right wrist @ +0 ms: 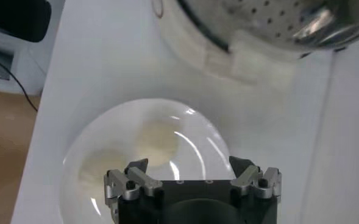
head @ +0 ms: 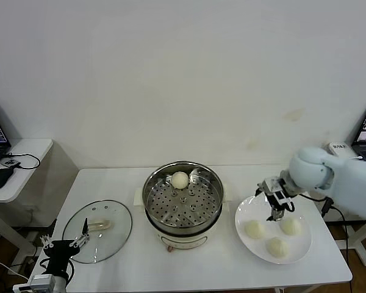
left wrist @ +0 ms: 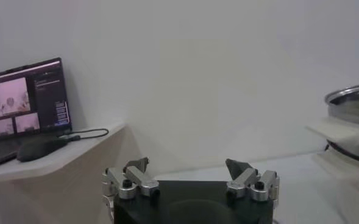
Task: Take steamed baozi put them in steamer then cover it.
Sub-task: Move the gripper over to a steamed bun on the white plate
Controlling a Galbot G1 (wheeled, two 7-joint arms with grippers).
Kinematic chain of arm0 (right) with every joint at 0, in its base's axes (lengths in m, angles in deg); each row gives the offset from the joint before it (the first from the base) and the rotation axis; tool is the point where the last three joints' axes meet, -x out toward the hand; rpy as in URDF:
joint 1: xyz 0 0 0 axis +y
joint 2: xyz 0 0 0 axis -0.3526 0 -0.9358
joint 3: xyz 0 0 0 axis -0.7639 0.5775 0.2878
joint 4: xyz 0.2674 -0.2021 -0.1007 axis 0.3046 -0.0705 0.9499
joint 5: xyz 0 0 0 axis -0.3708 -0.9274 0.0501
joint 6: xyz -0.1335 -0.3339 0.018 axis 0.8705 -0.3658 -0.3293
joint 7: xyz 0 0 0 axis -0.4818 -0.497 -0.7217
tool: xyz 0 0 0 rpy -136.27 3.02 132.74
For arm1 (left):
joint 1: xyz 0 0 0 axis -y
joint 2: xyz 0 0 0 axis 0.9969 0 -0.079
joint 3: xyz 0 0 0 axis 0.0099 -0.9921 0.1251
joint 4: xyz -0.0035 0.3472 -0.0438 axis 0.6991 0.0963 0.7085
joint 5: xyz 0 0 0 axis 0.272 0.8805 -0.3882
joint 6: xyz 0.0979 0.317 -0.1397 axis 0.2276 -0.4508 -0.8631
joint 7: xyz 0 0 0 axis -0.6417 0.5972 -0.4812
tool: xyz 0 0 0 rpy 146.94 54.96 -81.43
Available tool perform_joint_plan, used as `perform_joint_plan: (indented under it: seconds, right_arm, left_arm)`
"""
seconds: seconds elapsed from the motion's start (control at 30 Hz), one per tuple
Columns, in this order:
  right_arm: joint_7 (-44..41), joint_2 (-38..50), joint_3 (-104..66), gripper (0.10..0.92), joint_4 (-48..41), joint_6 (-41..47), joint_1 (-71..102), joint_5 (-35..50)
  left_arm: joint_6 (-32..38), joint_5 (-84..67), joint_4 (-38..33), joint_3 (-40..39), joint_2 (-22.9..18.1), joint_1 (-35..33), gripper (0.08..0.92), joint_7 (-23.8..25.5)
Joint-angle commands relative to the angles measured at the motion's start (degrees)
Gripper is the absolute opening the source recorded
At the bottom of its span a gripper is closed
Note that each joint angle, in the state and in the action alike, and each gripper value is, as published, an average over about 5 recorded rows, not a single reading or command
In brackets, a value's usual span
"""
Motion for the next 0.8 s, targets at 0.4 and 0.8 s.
perform_joint_plan:
  seconds: [0.4, 0.8]
  right_arm:
    - [0.8, -3.1, -9.5, 0.823, -5.8, -1.2, 16.2, -6.8]
    - [2.1, -8.0, -12.3, 0.823, -10.6, -2.0, 20.2, -7.8]
  left_arm:
    - [0.1, 0.0, 0.9, -0.1, -0.2, 0.5, 0.823, 0.0]
    - [0.3, 0.0, 1.3, 0.2, -0.3, 0.5, 0.823, 0.0]
